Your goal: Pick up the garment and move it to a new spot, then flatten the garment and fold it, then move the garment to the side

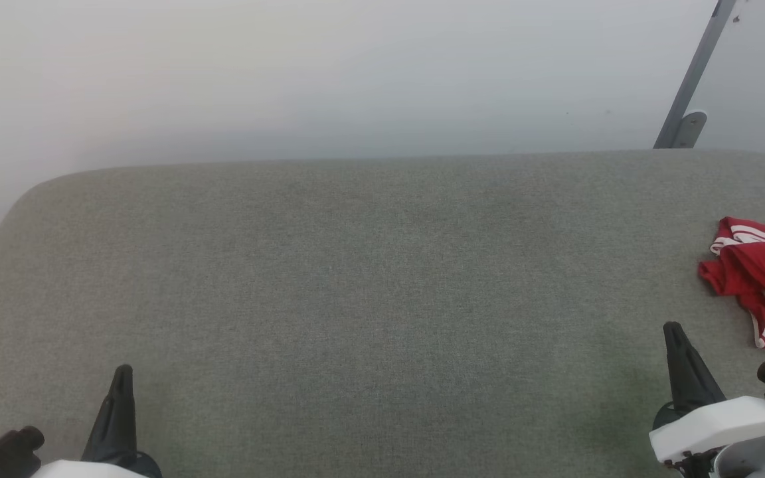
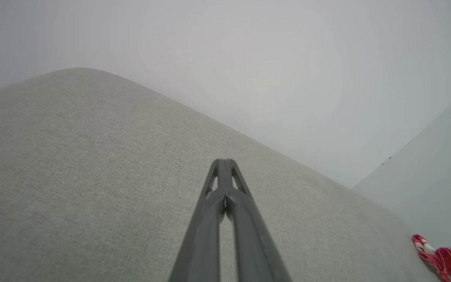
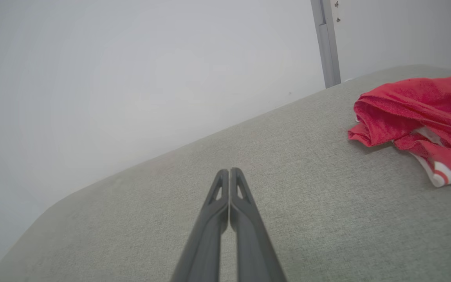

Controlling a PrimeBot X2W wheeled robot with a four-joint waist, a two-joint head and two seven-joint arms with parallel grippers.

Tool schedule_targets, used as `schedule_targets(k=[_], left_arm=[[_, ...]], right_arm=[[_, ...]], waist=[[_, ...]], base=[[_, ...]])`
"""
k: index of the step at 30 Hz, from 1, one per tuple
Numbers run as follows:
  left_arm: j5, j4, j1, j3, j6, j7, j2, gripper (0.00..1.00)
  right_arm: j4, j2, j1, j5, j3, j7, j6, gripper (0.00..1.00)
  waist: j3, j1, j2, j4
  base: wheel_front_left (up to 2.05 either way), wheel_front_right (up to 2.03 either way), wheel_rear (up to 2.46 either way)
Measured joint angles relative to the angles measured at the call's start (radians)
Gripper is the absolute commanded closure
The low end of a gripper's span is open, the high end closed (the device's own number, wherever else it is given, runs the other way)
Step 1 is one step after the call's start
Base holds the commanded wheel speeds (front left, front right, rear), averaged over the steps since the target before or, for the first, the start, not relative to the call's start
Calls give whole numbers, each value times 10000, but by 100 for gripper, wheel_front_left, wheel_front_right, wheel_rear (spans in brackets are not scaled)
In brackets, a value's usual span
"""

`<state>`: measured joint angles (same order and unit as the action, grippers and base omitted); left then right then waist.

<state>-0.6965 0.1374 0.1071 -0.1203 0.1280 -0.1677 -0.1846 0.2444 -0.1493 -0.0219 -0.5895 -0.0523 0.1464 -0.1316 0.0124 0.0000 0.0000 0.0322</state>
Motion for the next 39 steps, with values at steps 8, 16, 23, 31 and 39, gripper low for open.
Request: schedule_targets(k=[8,16,23,31,39], left_arm=[[-934,117,-221,4,0,278,109,100],[-1893,238,-453,10,0,596,286,100],[-2642,322,-595,15,0,819,382,100],[-3549,426,-802,15,0,1072,508,100],[-4514,550,-1078,23,0,1415,662,100]], right_arm=[[-6,115,-40,-1051,-77,-251,0,100],[-4,213,-142,-2138,-134,-537,0,100],[-4,290,-234,-3018,-173,-765,2,100],[-2,380,-268,-3939,-222,-991,2,100],[-2,502,-431,-5106,-309,-1300,2,100]], waist=[[-10,0,1,-21],[-21,0,0,-45],[-32,0,0,-67],[-43,0,1,-91],[-59,0,0,-124]], base=[[0,0,0],[0,0,0],[0,0,0],[0,0,0],[0,0,0]])
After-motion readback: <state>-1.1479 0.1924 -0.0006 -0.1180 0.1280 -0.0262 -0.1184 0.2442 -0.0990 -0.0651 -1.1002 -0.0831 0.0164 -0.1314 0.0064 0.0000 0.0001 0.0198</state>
